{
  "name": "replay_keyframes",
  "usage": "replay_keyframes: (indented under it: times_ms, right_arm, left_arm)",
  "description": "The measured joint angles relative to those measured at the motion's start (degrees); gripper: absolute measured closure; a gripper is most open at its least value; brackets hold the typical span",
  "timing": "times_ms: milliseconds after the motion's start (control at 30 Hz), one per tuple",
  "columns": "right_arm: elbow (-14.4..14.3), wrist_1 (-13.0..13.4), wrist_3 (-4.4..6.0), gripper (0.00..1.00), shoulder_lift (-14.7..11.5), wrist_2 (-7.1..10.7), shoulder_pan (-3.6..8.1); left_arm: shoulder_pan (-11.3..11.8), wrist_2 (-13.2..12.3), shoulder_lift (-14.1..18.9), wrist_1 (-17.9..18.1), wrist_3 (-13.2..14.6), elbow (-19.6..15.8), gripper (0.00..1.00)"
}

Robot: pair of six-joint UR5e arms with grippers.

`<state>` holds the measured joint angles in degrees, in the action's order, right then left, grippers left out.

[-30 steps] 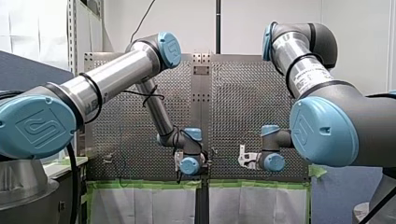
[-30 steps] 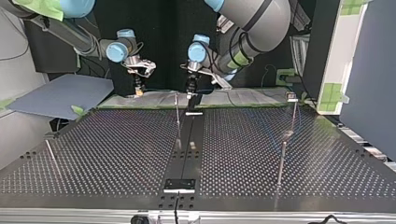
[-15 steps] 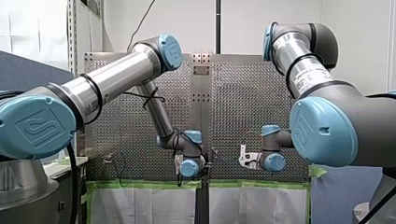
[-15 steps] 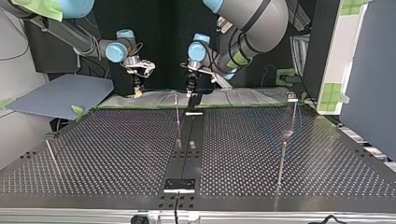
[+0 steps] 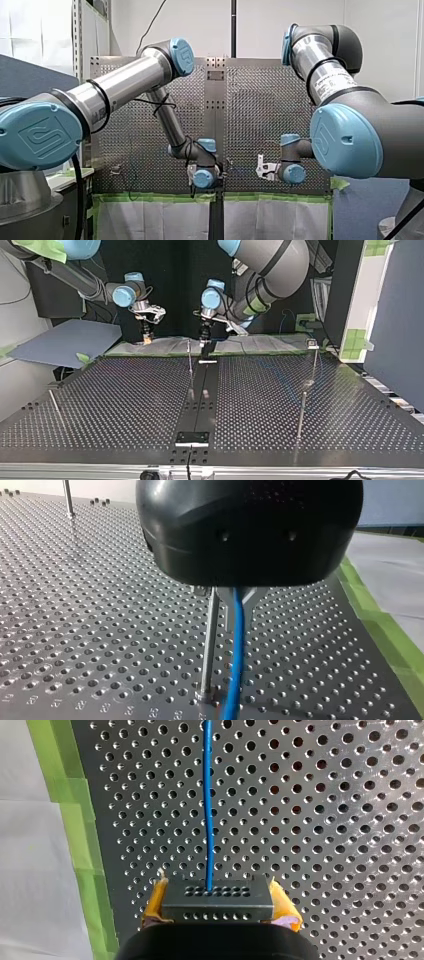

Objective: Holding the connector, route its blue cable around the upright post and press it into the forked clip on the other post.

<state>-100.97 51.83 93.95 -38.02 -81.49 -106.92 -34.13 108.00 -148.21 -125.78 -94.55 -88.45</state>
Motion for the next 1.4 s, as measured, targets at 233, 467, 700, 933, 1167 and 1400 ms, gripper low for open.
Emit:
replay_keyframes:
  times_ms: [233,467,700,933,1167,1400]
  right_arm:
    - [0.32,0.1,0.11,1.0,0.0,0.0,0.14]
    - [1.04,-0.19,0.19,1.0,0.0,0.0,0.36]
    - [2.1,-0.67,0.2,1.0,0.0,0.0,0.42]
    - [3.11,-1.08,0.17,1.0,0.0,0.0,0.5]
    - [4.03,-1.33,0.23,1.0,0.0,0.03,0.59]
    - [5.63,-2.13,0.25,1.0,0.0,0.26,0.65]
  left_arm:
    - [0.11,-0.65,-0.01,-2.14,0.32,2.32,1.0]
    - [0.29,-1.26,0.0,-4.15,0.38,4.31,1.0]
    - [0.8,-1.64,-0.01,-6.25,0.7,6.18,1.0]
    - [1.09,-1.78,0.0,-6.88,0.84,6.77,1.0]
    - [1.26,-1.79,0.0,-7.4,0.98,7.06,1.0]
    - [1.56,-1.73,0.0,-7.89,1.05,7.48,1.0]
